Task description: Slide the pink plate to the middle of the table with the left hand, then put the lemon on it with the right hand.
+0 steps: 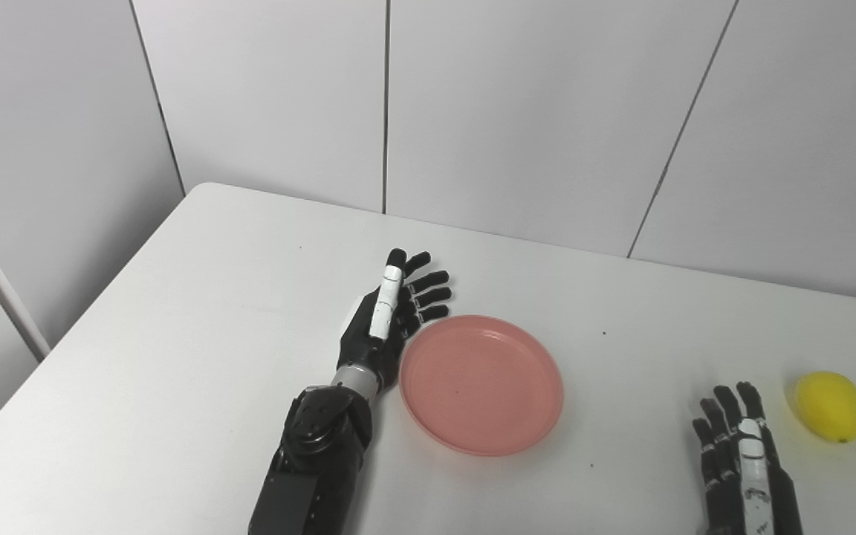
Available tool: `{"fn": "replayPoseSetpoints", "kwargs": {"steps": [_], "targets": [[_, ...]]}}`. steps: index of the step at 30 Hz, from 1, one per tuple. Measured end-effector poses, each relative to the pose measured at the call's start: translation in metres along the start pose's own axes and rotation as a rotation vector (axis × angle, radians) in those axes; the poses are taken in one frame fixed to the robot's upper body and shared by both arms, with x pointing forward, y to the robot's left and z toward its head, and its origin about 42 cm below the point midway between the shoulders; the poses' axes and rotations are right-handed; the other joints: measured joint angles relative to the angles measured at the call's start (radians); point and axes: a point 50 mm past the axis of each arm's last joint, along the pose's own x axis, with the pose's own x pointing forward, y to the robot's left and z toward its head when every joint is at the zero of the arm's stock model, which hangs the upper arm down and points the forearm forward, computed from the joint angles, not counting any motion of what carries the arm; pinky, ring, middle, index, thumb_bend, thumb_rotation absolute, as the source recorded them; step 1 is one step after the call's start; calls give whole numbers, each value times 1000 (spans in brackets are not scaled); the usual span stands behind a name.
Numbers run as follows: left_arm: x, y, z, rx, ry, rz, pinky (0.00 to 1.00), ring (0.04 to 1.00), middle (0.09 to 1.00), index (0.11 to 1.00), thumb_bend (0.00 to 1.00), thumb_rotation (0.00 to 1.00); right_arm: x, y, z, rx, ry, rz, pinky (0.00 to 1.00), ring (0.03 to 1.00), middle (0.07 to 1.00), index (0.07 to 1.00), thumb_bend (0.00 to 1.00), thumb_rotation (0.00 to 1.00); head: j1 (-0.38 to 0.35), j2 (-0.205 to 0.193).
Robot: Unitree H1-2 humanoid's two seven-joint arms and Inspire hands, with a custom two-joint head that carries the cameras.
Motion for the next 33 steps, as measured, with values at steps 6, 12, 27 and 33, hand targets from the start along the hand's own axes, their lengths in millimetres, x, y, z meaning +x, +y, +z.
{"fn": "replayPoseSetpoints", "kwargs": {"steps": [6, 12, 27, 33], "targets": [[3, -10, -4, -12, 4, 18, 729, 747, 745, 840, 829, 899, -1, 1, -1, 0, 2, 0, 978, 942, 927, 946, 718, 638, -5, 0], [5, -23, -8, -35, 11, 22, 777, 760, 756, 856, 827, 913, -1, 4, -2, -1, 2, 4, 982, 945, 931, 941, 719, 639, -8, 2], [11, -33, -9, -39, 20, 33, 795, 765, 751, 851, 794, 884, -2, 13, -6, 7, 0, 0, 985, 946, 928, 931, 717, 615, -38, 3], [12, -34, -10, -41, 12, 37, 794, 770, 760, 867, 791, 902, -2, 16, -7, 19, -2, -1, 994, 949, 932, 930, 709, 609, -58, -5]]}}
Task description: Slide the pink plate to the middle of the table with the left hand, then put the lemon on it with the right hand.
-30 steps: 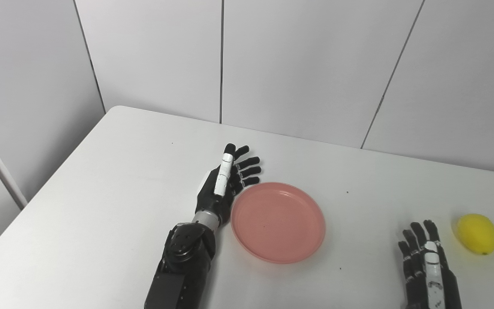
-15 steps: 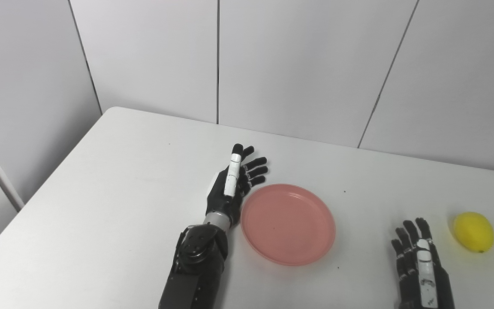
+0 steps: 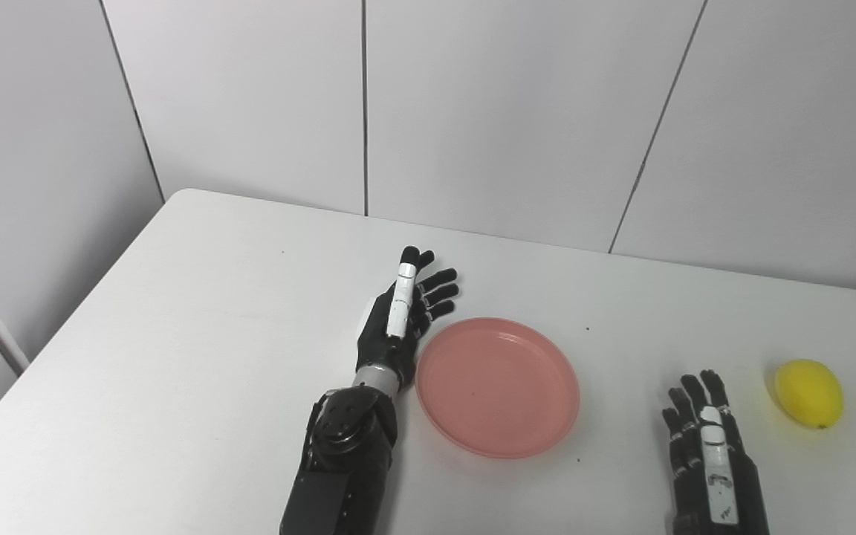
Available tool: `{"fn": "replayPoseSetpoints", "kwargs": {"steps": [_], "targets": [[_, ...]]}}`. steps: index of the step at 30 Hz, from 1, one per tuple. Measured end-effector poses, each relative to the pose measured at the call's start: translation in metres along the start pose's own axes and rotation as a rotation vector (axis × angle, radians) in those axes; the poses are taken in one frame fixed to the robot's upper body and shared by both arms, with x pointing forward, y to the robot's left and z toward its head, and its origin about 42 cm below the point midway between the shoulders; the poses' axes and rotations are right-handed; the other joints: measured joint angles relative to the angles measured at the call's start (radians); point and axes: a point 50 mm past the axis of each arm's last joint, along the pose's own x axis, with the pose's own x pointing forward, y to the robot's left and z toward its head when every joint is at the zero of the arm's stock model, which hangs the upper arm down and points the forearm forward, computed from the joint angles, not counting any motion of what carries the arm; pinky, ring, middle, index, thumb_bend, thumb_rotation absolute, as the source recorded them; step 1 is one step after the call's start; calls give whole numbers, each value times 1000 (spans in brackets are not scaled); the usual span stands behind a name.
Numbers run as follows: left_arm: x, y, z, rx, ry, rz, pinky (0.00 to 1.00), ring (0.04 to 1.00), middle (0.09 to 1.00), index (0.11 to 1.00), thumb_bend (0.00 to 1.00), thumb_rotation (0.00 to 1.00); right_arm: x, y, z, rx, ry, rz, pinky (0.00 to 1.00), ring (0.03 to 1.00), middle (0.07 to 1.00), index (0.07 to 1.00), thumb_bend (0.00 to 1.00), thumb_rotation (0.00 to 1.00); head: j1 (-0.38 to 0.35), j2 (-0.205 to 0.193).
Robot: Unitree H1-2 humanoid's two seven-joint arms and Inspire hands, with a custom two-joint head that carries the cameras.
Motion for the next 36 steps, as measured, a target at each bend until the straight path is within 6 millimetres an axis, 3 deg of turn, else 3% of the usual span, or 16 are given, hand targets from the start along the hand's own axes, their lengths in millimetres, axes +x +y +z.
{"fn": "replayPoseSetpoints", "kwargs": {"steps": [10, 12, 20, 27, 36], "targets": [[5, 7, 0, 11, 4, -5, 762, 754, 766, 879, 803, 901, 4, 3, -2, -5, -5, -5, 971, 923, 918, 928, 711, 625, -83, -15], [6, 9, 0, 14, 2, -12, 763, 752, 765, 876, 811, 899, 6, 4, -3, -13, -5, -14, 972, 924, 921, 927, 696, 640, -113, -34], [10, 14, -1, -3, -14, -34, 780, 780, 794, 887, 799, 912, 16, 6, -1, -174, -50, 0, 948, 889, 886, 912, 718, 736, -127, -44], [12, 18, 0, 3, -21, -44, 797, 782, 785, 885, 780, 901, 20, 5, 6, -240, -98, -9, 899, 855, 845, 888, 756, 712, -158, -46], [16, 25, 3, 2, -34, -45, 824, 793, 802, 910, 758, 911, 26, -6, 18, -473, -134, -54, 801, 805, 795, 874, 634, 783, -213, -51]]}}
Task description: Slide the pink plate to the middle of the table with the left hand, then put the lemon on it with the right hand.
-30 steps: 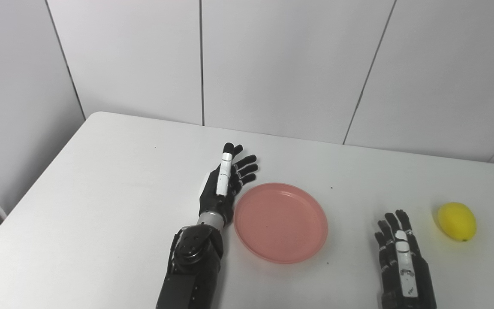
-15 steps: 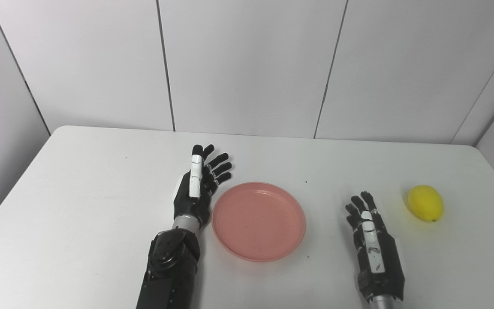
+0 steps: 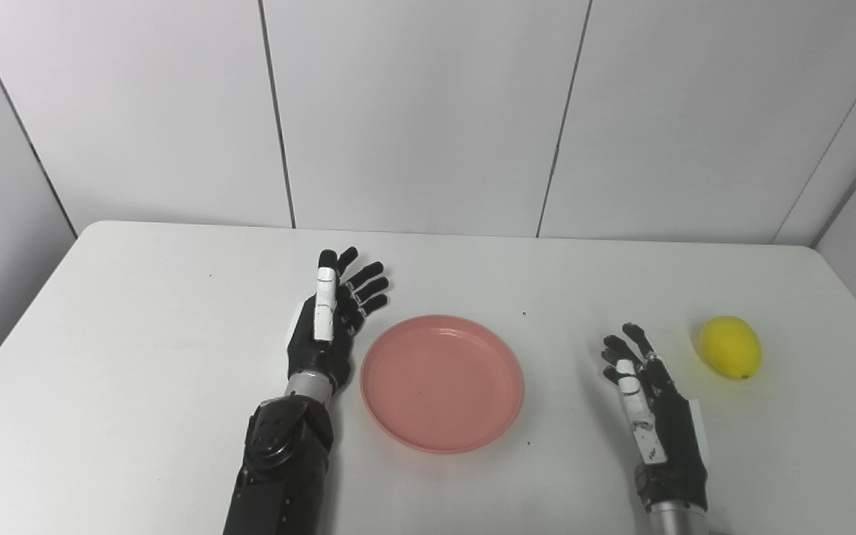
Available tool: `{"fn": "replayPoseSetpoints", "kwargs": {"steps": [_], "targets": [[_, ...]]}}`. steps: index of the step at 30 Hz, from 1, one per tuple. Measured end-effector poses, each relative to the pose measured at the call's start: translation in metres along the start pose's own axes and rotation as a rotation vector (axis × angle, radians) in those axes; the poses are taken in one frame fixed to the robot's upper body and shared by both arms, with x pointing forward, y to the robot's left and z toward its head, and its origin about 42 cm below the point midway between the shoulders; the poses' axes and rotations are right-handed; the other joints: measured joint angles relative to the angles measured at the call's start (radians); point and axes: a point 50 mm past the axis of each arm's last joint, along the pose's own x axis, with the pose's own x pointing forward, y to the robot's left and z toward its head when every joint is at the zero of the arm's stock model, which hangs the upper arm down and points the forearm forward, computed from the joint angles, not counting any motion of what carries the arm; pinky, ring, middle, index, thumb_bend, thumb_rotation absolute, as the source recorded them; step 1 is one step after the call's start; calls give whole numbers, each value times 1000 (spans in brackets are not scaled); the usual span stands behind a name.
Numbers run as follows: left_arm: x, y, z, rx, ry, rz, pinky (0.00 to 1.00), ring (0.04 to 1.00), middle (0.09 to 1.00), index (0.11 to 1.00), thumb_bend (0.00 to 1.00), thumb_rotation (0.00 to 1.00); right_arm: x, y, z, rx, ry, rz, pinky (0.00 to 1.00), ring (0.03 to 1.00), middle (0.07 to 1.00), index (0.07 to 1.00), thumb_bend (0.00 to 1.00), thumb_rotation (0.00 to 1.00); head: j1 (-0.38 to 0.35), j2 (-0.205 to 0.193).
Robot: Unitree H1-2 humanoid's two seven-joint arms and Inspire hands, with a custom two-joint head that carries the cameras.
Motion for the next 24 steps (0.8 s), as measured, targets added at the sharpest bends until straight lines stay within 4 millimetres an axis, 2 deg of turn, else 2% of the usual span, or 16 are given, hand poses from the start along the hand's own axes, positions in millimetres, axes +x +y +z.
{"fn": "replayPoseSetpoints", "kwargs": {"steps": [4, 11, 15, 18, 24], "targets": [[0, 4, 0, -12, 0, -4, 817, 798, 813, 918, 778, 913, 7, -13, 6, -135, -18, -12, 738, 761, 769, 866, 671, 837, -32, 3], [1, 4, 1, -18, 0, -10, 828, 801, 810, 925, 768, 931, 37, -29, 35, -267, -120, -41, 743, 762, 763, 775, 706, 828, -60, 0], [3, 6, 1, -31, 4, -11, 830, 806, 818, 927, 766, 919, 48, -37, 46, -391, -154, -66, 737, 762, 762, 761, 746, 861, -80, 0], [4, 7, 2, -47, 2, -12, 838, 820, 832, 933, 760, 916, 55, -48, 53, -513, -174, -71, 743, 782, 783, 761, 730, 830, -89, -3], [5, 12, 3, -59, 3, -9, 854, 827, 835, 939, 755, 908, 66, -60, 64, -649, -213, -84, 666, 751, 779, 757, 771, 788, -110, -8]]}}
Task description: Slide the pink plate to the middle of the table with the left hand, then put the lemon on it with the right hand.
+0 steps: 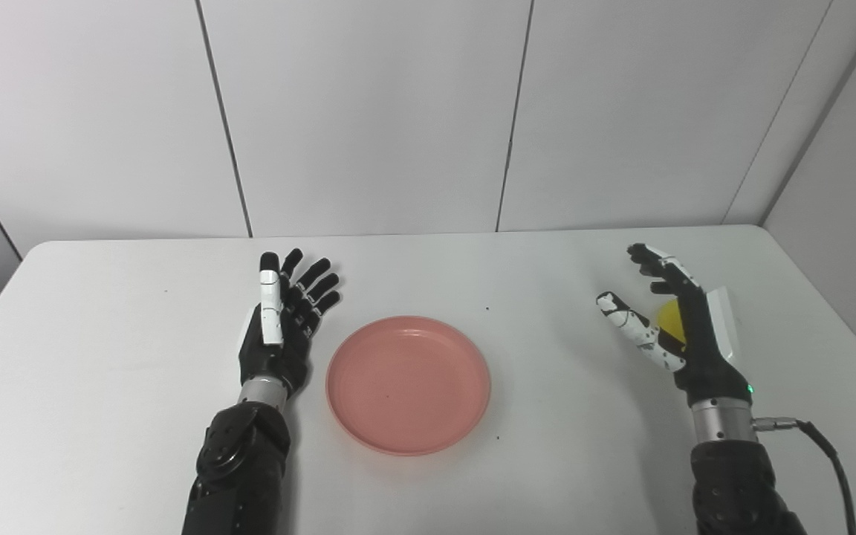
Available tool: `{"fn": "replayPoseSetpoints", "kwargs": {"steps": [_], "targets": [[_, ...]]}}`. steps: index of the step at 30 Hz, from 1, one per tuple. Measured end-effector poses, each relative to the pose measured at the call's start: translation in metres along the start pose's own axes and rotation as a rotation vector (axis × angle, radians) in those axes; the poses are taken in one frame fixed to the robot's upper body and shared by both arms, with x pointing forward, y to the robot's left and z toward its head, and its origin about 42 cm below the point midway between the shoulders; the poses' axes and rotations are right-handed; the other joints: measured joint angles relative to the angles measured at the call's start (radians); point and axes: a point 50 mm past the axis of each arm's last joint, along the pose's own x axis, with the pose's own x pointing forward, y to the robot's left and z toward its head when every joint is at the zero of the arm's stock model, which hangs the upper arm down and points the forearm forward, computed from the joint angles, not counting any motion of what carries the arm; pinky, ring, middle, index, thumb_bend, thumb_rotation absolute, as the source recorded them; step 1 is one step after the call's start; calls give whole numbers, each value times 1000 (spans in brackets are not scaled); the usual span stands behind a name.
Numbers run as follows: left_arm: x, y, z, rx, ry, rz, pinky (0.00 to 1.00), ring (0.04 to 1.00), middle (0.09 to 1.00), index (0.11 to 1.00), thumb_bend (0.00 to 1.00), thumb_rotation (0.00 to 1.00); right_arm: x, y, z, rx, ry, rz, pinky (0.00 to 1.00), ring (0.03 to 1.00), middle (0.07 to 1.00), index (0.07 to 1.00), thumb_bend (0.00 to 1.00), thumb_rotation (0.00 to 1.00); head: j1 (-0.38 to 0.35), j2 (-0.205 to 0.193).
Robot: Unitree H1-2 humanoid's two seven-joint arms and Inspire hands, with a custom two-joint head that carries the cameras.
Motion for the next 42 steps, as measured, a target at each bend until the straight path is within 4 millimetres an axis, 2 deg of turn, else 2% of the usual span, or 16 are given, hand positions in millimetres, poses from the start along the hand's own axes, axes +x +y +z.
{"fn": "replayPoseSetpoints", "kwargs": {"steps": [5, 9, 12, 15, 24, 33, 42], "targets": [[2, 3, 1, 0, 1, -4, 845, 822, 830, 939, 753, 908, 7, 0, 4, -59, -28, -12, 624, 719, 760, 738, 779, 778, -12, -5], [5, 4, 2, 1, 2, -9, 871, 831, 838, 946, 741, 914, 16, -6, 2, -190, -62, -46, 566, 668, 720, 710, 792, 784, -23, -8], [5, 5, 2, 2, -1, -8, 874, 831, 832, 947, 745, 909, 21, -11, -1, -271, -82, -63, 581, 660, 704, 694, 793, 753, -31, -9], [5, 6, 3, 3, 0, -7, 878, 832, 831, 947, 752, 906, 25, -11, -5, -346, -96, -62, 620, 684, 709, 697, 816, 778, -38, -12], [6, 7, 3, -8, -1, -11, 894, 837, 839, 953, 751, 900, 38, -16, -17, -493, -84, -43, 673, 702, 709, 691, 850, 712, -41, -12], [7, 7, 3, -8, 0, -11, 889, 844, 846, 955, 751, 904, 43, -26, -38, -596, -40, -18, 659, 690, 704, 687, 840, 676, -45, -12], [8, 8, 4, -7, 2, -10, 880, 833, 836, 951, 756, 897, 43, -31, -54, -619, -6, -2, 642, 682, 702, 680, 842, 648, -44, -11]]}}
